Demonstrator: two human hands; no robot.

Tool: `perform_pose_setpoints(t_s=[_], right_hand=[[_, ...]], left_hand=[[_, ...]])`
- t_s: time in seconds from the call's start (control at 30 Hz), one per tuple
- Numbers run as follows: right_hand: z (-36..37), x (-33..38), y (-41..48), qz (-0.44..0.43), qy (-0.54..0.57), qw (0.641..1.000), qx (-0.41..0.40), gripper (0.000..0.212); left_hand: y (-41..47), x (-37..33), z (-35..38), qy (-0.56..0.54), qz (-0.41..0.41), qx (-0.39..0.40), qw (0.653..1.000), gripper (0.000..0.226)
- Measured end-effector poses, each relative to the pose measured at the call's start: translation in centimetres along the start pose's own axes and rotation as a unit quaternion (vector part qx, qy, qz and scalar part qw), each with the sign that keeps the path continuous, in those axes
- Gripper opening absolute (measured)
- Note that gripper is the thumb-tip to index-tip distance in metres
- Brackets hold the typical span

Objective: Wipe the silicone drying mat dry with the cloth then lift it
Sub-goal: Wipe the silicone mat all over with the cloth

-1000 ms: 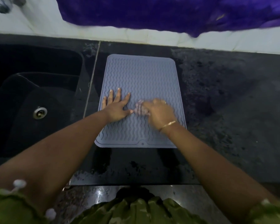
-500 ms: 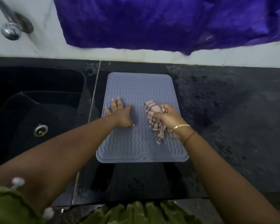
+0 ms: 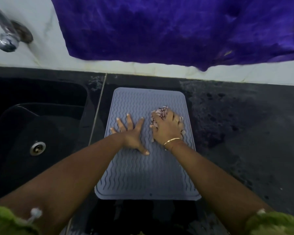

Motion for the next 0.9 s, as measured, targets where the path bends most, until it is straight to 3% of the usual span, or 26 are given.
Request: perform_pose_setpoints(t_s=[0.07, 0.17, 0.27, 0.4, 0.5, 0.6, 0.7, 0.8, 0.9], right_hand=[[-0.4, -0.1, 1.8, -0.046, -0.024, 0.999, -0.013, 0.050], [-0.4, -2.1, 5.0, -0.062, -0.065, 0.996, 0.025, 0.069], [-0.9, -5.0, 8.4, 0.018, -0.073, 0.997, 0.034, 0.081], [-0.9, -4.1, 12.5, 0.154, -0.025, 0.987, 0.034, 0.074], [-0.1, -0.7, 14.0, 0.058, -0.054, 0.997, 0.020, 0.064], [-0.3, -2.5, 13.6, -0.052, -0.063, 0.996, 0.021, 0.065], [-1.1, -6.8, 13.5, 0.005, -0.071, 0.997, 0.016, 0.060], [-0.9, -6.2, 13.9, 0.091, -0.038, 0.995, 0.021, 0.059], [-0.5, -3.7, 12.4, 0.028, -0.027, 0.998, 0.057, 0.071]], left_hand=[[0.1, -0.1, 0.0, 0.012, -0.006, 0.015, 1.000, 0.141], [0.2, 0.0, 0.2, 0.020, -0.011, 0.030, 0.999, 0.142], [0.4, 0.0, 0.5, 0.011, -0.006, 0.035, 0.999, 0.142], [0.7, 0.0, 0.4, 0.020, -0.016, 0.040, 0.999, 0.143], [0.7, 0.0, 0.3, 0.031, -0.031, 0.050, 0.998, 0.144], [0.5, -0.2, 0.3, 0.029, -0.029, 0.056, 0.998, 0.143], [0.2, -0.2, 0.2, 0.023, -0.032, 0.063, 0.997, 0.143], [-0.1, -0.4, 0.0, 0.023, -0.034, 0.069, 0.997, 0.143], [-0.2, -0.5, -0.1, 0.023, -0.037, 0.073, 0.996, 0.144]])
Point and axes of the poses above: each hand's wrist, its own y-axis towards the middle knuckle, its own z-axis out of the palm, x = y × z, the point moved 8 cm from there along y, towards the middle knuckle, and after that the axes turned 11 degrees about -z, right-handed, at the moved point
